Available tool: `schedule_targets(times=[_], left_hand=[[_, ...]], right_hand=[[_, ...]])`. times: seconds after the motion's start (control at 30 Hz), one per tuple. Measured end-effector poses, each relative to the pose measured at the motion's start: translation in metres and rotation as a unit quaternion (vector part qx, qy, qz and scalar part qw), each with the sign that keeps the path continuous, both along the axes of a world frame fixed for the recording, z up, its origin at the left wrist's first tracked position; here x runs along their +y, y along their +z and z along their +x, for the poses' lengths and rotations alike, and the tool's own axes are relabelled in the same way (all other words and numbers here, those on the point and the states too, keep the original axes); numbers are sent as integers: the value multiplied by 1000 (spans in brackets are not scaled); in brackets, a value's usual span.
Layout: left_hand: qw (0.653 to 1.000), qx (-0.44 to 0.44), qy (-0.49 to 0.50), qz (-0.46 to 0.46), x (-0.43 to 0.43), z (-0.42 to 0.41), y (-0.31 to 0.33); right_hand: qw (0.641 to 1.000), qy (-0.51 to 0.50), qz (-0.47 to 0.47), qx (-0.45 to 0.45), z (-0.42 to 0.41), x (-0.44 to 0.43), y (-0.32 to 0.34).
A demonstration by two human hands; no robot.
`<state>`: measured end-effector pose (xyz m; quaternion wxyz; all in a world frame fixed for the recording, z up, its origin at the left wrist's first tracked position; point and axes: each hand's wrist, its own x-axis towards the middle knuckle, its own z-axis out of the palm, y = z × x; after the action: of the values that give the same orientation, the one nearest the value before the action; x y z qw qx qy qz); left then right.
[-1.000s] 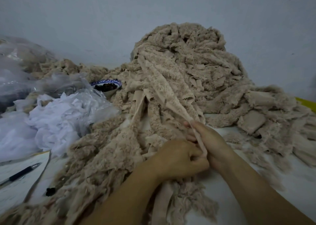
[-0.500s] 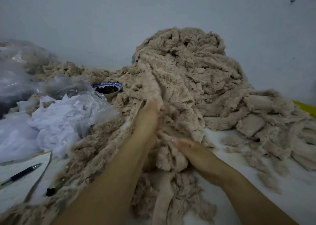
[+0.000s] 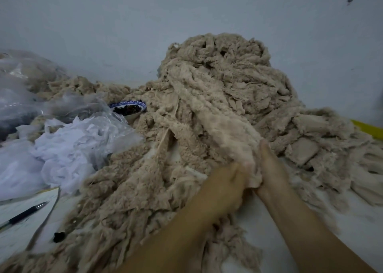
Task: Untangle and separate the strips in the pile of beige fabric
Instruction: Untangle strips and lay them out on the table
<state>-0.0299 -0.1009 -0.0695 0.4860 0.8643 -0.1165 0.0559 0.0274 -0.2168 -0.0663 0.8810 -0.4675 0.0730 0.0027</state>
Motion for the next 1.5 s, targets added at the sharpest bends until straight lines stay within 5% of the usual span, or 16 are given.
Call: schedule_targets(times=[0.1, 0.17, 0.23, 0.33, 0.4, 0.63, 0.87, 1.0, 1.13, 1.27, 1.4, 1.5], left_hand=[[960, 87, 162, -212, 24, 15, -4], [852, 205, 138, -461, 34, 24, -1], [726, 230, 82, -643, 48, 29, 5], [563, 199, 31, -802, 71, 33, 9], [516, 185, 13, -836, 79, 31, 10], [635, 64, -14, -770, 93, 25, 22], [606, 19, 113, -787, 114, 31, 18], [631, 26, 184, -753, 114, 35, 16], [698, -28, 268, -663, 111, 35, 15], [773, 31, 125, -621, 94, 32, 14], [921, 134, 20, -364, 66, 24, 4], [976, 154, -7, -155, 57, 19, 1]], right_hand=[[980, -83, -149, -106, -2, 1, 5], [962, -74, -214, -155, -6, 5, 3], [960, -54, -220, -165, -11, 11, 2], [977, -71, -156, -130, -8, 13, -1], [989, -76, -84, -94, -1, 5, -3], [996, -43, 80, -8, 9, -3, -2], [995, -29, 90, 21, 13, -3, 8], [999, -47, 7, 11, 17, 0, 3], [996, -65, -63, 12, 17, 0, 3], [990, -9, 137, 12, 12, -5, 9], [982, 55, 176, 33, 4, -7, 10], [977, 51, 206, 27, 5, -10, 13]])
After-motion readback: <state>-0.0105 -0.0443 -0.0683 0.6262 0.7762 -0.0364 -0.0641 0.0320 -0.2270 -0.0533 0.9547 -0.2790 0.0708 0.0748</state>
